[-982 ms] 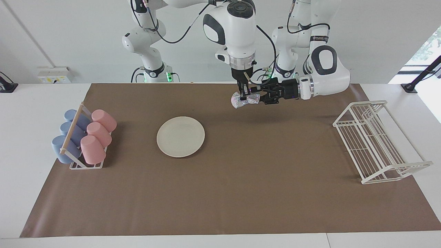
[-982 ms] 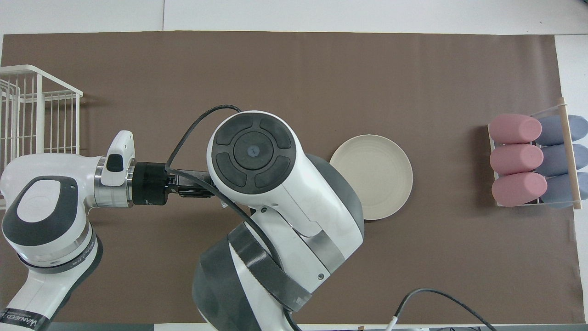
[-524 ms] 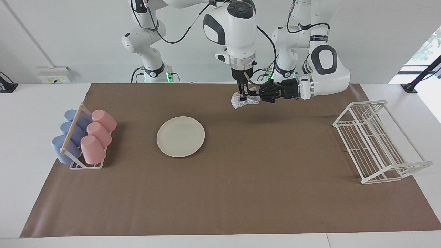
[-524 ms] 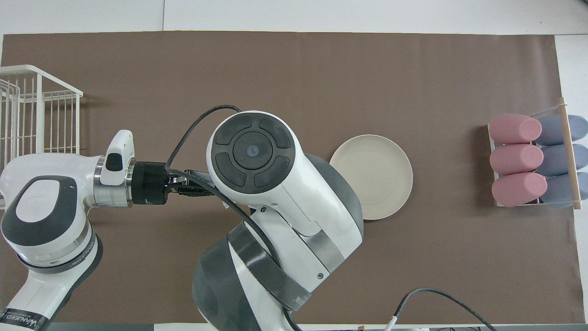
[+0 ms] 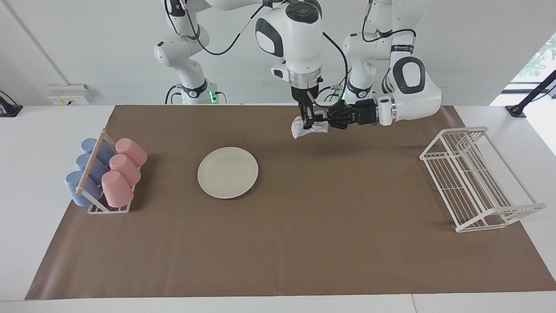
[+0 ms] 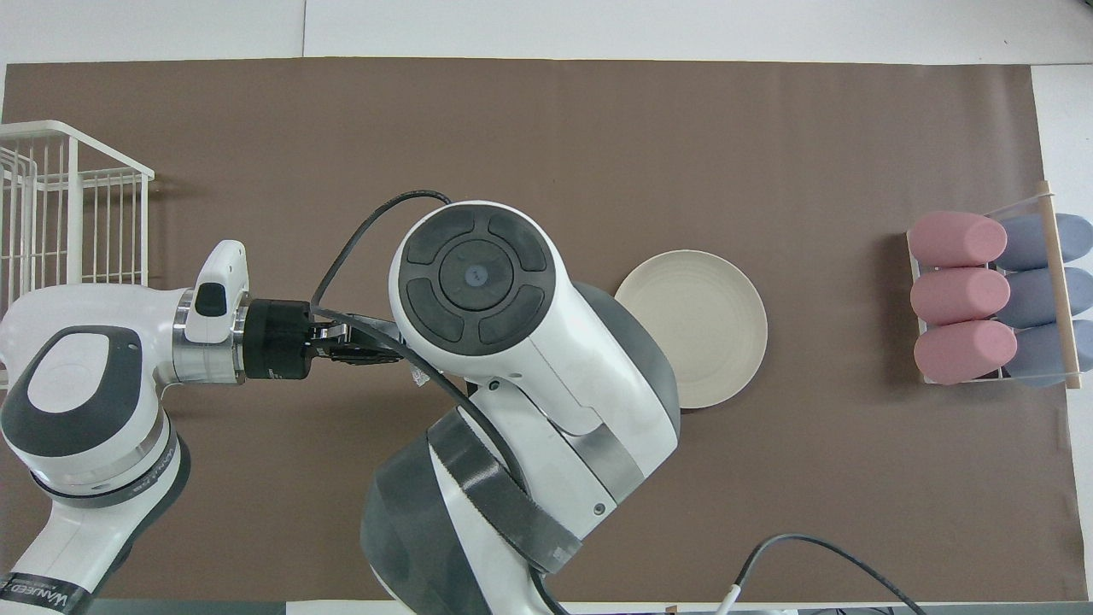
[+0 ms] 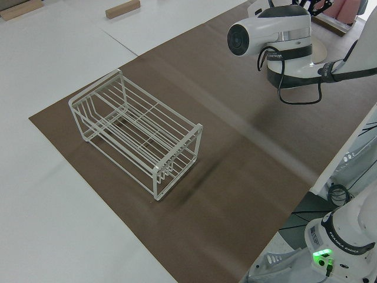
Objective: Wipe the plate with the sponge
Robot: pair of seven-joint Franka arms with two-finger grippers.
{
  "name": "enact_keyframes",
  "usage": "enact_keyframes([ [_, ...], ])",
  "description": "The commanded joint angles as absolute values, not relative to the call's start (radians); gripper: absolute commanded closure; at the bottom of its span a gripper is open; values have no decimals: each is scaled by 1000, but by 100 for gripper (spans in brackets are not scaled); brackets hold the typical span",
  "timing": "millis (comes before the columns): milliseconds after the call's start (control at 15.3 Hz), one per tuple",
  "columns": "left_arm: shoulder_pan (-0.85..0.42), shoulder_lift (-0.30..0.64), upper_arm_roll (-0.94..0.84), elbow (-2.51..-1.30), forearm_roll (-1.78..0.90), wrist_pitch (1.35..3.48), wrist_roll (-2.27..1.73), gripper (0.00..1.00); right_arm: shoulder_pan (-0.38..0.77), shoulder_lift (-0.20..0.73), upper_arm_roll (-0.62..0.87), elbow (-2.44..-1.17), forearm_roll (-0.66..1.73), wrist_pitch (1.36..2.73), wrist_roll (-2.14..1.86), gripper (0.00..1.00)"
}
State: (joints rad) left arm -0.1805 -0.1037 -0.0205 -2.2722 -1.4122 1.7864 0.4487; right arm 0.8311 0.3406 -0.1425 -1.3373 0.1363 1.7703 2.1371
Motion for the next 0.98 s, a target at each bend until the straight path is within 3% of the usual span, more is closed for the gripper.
enact_keyframes([
  [0, -192, -109, -11, -2270, -1424, 1787, 433, 100, 825, 350, -140, -1330, 124, 1789, 2132, 0],
  [458, -186, -107, -6, -2269, -1416, 1789, 428, 100, 790, 339, -149, -1364, 121, 1786, 2028, 0],
  [916, -135, -123, -5, -2139, -1140, 1804, 189, 100, 582, 250, -150, -1439, 120, 1700, 1405, 0],
])
